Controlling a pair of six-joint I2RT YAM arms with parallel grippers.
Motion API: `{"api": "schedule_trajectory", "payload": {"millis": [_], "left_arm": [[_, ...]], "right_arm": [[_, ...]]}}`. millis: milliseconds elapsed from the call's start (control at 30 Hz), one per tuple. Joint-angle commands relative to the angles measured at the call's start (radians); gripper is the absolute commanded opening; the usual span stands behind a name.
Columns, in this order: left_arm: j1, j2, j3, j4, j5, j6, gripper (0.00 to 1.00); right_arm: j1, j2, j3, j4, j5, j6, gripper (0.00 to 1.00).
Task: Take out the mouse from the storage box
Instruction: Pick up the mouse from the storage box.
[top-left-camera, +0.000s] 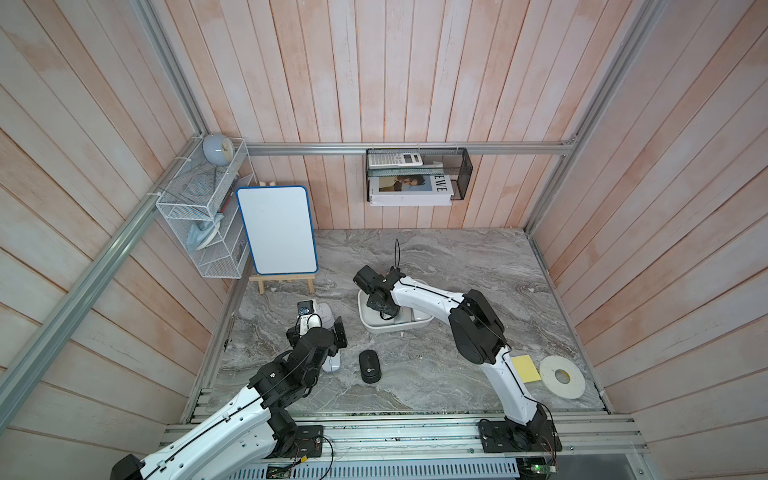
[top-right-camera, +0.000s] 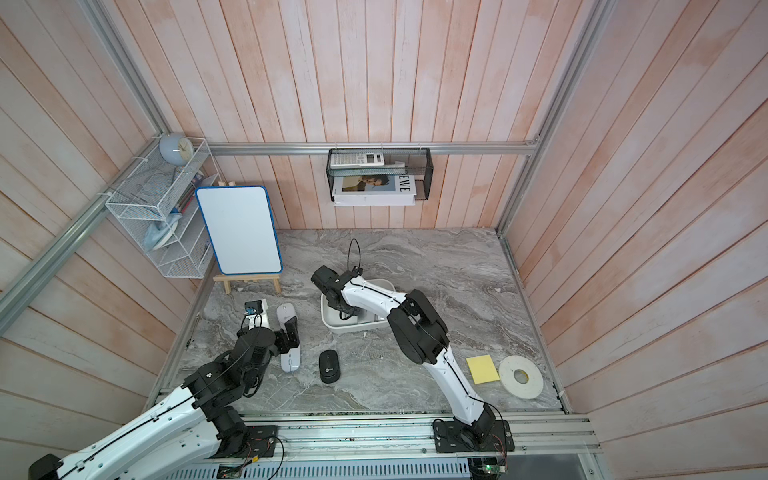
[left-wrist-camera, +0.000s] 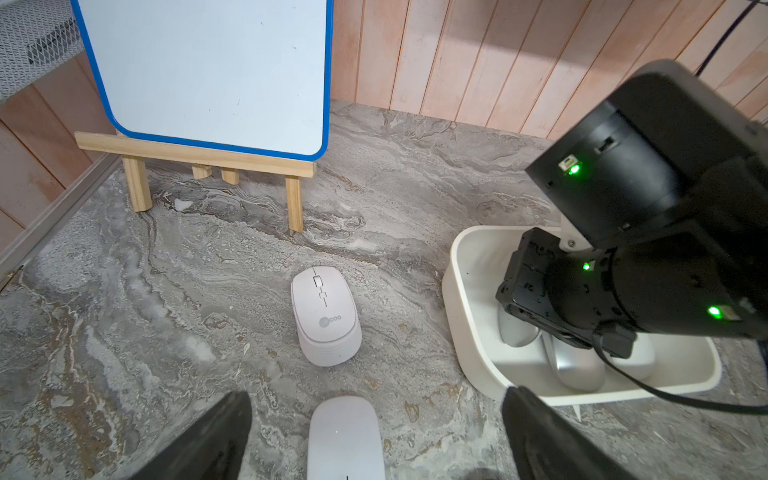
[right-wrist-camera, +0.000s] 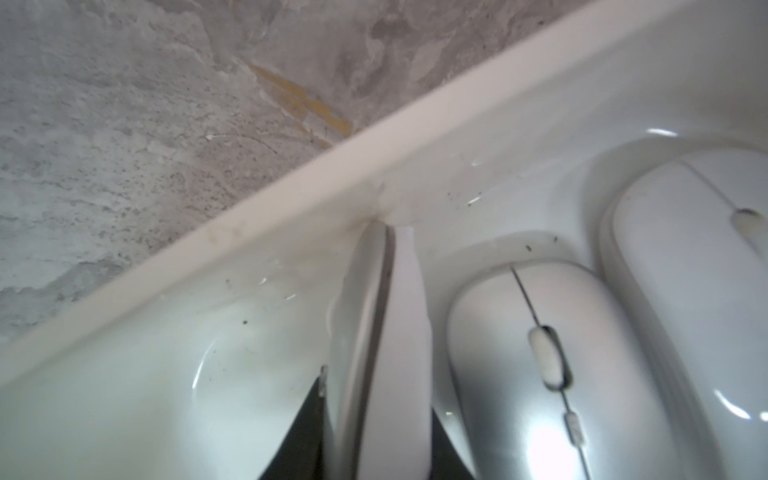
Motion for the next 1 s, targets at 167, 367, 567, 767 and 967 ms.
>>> {"api": "schedule_trajectory", "payload": {"millis": [167, 367, 567, 767, 967], "left_arm": [[0.005, 0.005, -0.013, 0.019, 0.007, 0.011, 1.00], [0.005, 0.010, -0.015, 0.025, 0.008, 0.015, 1.00], [0.005, 0.008, -0.025, 0.041, 0.019, 0.020, 1.00], [0.005, 0.012, -0.028, 0.042, 0.024, 0.024, 1.00], [0.005, 0.005, -0.035, 0.054, 0.036, 0.031, 1.00]], "right_arm": [[0.002, -0.140, -0.068, 0.054, 0.012, -0.091, 0.16], [0.005, -0.262, -0.199, 0.145, -0.053, -0.140, 0.12], [0.023, -0.432, -0.383, 0.213, -0.096, -0.192, 0.11], [0.052, -0.569, -0.514, 0.194, -0.108, -0.235, 0.11], [0.093, -0.615, -0.566, 0.186, -0.153, -0.266, 0.09]]}}
